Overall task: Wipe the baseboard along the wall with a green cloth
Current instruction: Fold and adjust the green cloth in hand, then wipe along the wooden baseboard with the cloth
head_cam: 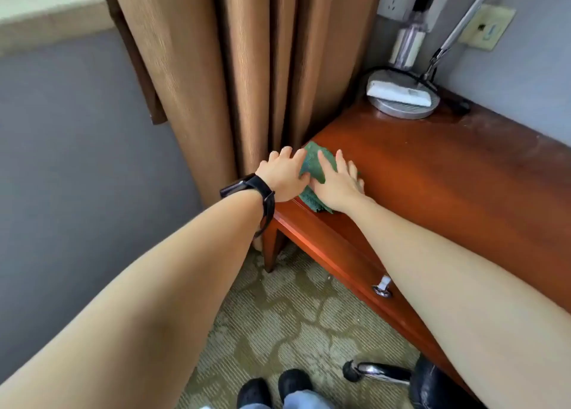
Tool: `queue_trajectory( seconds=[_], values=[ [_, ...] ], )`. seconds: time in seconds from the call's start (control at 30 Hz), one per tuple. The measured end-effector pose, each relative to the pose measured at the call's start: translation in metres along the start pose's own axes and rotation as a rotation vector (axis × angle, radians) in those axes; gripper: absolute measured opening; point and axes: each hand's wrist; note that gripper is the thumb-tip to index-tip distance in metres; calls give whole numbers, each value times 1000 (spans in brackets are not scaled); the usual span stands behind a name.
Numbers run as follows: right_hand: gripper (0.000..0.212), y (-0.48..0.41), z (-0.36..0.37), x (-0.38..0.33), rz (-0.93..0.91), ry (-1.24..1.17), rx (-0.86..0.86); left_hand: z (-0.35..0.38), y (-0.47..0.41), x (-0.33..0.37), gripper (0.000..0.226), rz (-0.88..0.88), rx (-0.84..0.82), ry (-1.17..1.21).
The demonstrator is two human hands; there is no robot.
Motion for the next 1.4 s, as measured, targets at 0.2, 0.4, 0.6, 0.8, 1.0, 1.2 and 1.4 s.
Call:
queue_trajectory(
  seconds=[0.2,0.4,0.6,0.8,1.0,1.2,1.4],
  values=[
    [72,-17,24,16,10,146,-15,30,-20,10,40,-100,-29,-28],
    [61,-10,41,16,-172,167,135,38,-29,17,33,-309,59,319],
    [50,2,50,-12,-358,3,160,30,-13,-5,5,-471,93,674],
    [56,25,64,-74,-479,-133,100,-4,34,-50,17,-647,156,882],
    [61,63,79,-154,-654,-119,-12,-49,112,-104,17,-784,283,1025],
    [64,133,108,-241,-887,-118,-101,-89,223,-151,53,-886,515,1050],
    [63,230,159,-310,-1066,-169,-183,-102,351,-188,64,-942,698,1024]
  ],
)
Point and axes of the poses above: each hand's wrist, its own y-axis away from the middle knuckle, its own z-axis out of the palm, x = y × z, and after that the axes turned 12 degrees about -y, right-handed
